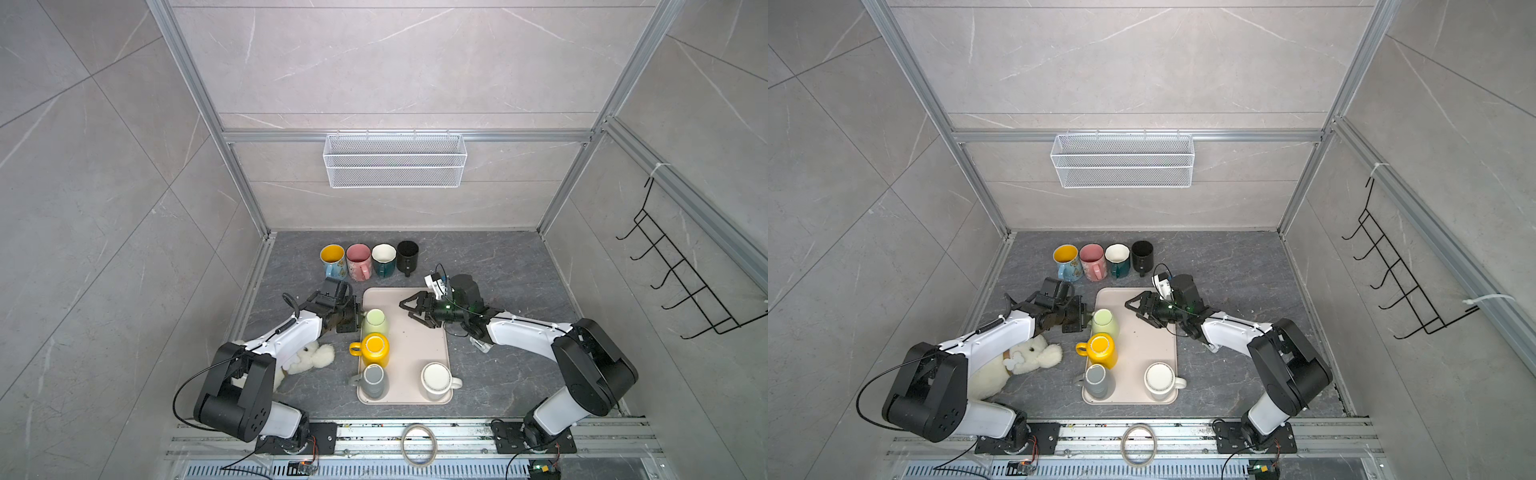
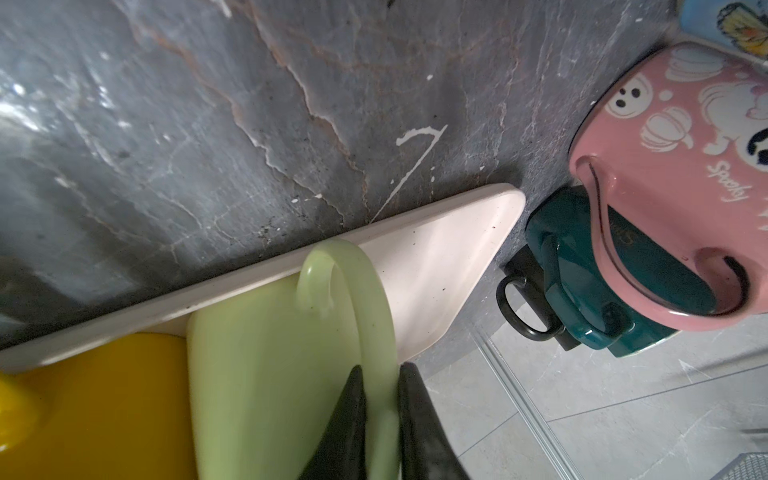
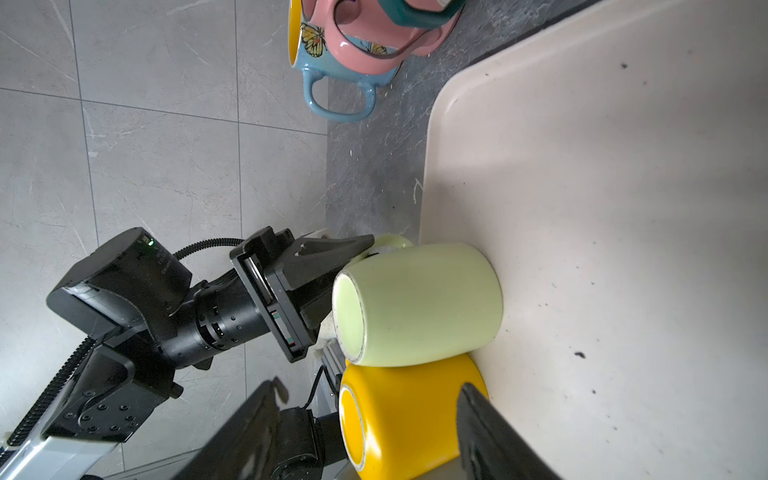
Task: Turn the mug right side up
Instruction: 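Move the left gripper to the light green mug's handle on the tray, then close the left gripper on the light green mug's handle and lift it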
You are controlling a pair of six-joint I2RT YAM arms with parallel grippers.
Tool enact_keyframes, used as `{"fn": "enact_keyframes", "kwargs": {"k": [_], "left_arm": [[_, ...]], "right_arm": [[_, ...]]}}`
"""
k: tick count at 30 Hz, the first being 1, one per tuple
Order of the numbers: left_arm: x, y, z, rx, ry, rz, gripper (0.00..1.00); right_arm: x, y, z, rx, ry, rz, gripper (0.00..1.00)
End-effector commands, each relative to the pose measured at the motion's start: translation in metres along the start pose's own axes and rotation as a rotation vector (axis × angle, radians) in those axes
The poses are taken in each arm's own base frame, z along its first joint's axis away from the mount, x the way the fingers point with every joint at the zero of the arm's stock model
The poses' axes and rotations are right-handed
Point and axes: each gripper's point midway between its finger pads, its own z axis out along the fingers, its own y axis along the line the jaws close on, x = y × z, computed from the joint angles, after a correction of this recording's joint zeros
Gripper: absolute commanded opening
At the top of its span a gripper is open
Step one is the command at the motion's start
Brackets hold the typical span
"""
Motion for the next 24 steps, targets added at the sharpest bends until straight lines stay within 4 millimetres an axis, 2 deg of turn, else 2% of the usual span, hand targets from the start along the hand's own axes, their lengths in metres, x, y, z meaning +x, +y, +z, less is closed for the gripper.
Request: {"fn": "enact_keyframes", "kwargs": {"k": [1,4,9,12,19,24], "left_arm": [[0.0,0.003,0.005,-0.019,0.016,-0.007,0.16],[0.0,0.002,0.006,-0.013,0.018,-0.003,0.14],[0.0,-0.009,0.01,0.027,0.029,0.026,0.0],[0.005,-0.025,0.012,0.099,0.068,0.075,0.0],[0.03,-0.06,0.015,0.252,0.201,0.226,0.0],[0.046,-0.079,0.007,0.343,0.251,0.345,0.0]], "right_arm": [[0.001,0.005,0.003,-0.003,0.018,-0.026,0.69],[0.0,0.004,0.004,0.0,0.017,-0.024,0.69],[0.0,0.003,0.004,0.002,0.018,-0.021,0.69],[0.0,0.004,0.004,0.002,0.02,-0.023,0.69],[0.001,0.005,0.004,0.005,0.024,-0.027,0.69],[0.002,0.005,0.003,0.004,0.025,-0.028,0.69]]}}
